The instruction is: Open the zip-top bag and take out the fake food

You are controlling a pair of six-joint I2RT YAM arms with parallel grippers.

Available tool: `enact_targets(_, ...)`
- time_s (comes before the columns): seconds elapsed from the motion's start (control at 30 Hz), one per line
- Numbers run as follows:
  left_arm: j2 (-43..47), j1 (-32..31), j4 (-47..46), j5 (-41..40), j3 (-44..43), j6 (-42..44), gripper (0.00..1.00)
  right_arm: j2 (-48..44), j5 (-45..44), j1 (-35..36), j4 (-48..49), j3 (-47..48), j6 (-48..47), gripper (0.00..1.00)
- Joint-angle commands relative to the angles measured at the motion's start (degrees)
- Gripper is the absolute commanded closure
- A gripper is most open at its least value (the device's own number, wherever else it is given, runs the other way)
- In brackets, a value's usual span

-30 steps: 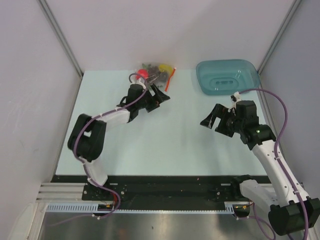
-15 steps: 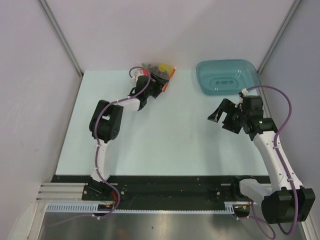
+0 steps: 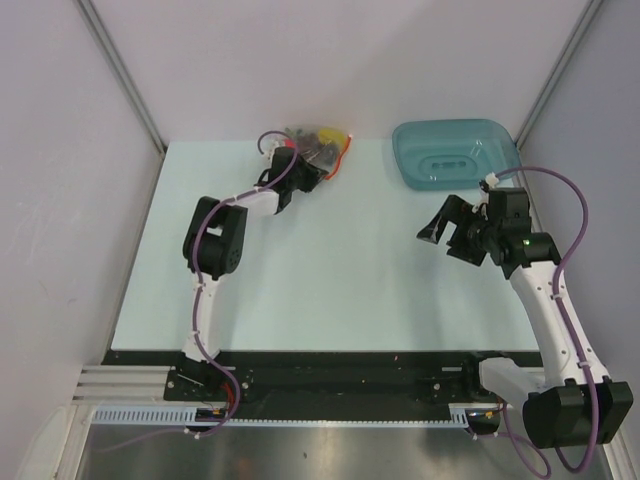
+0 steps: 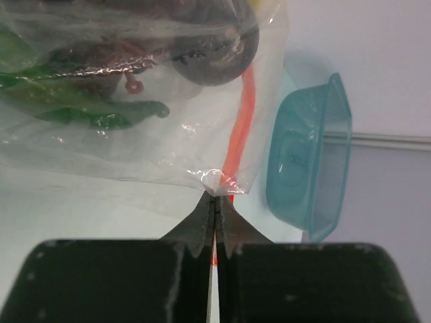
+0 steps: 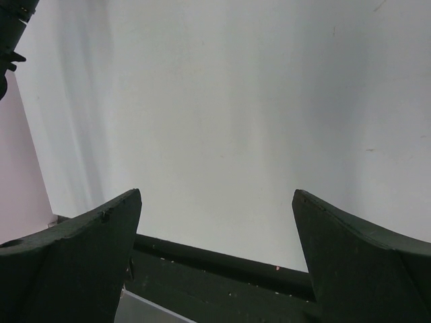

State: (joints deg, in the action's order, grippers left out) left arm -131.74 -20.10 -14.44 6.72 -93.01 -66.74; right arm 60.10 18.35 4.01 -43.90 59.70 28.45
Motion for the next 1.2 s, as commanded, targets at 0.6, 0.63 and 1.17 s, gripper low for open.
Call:
enact_targets(0.6, 46.0, -1.3, 17.7, 7.1, 45.1, 26.0, 1.0, 5.4, 6.9, 8.5, 6.0, -5.7, 3.5, 0.0)
enact_targets(0.63, 50.2, -1.3, 18.5, 7.2, 46.5, 26.4, 1.0, 6.3, 7.5, 9.0, 7.1, -6.3, 3.5, 0.0)
enact_targets(1.17, 82.3, -3.4, 40.5, -2.6, 52.9, 21.4, 0.29, 10.4, 11.9, 13.1, 10.1, -8.5, -0.1, 0.0)
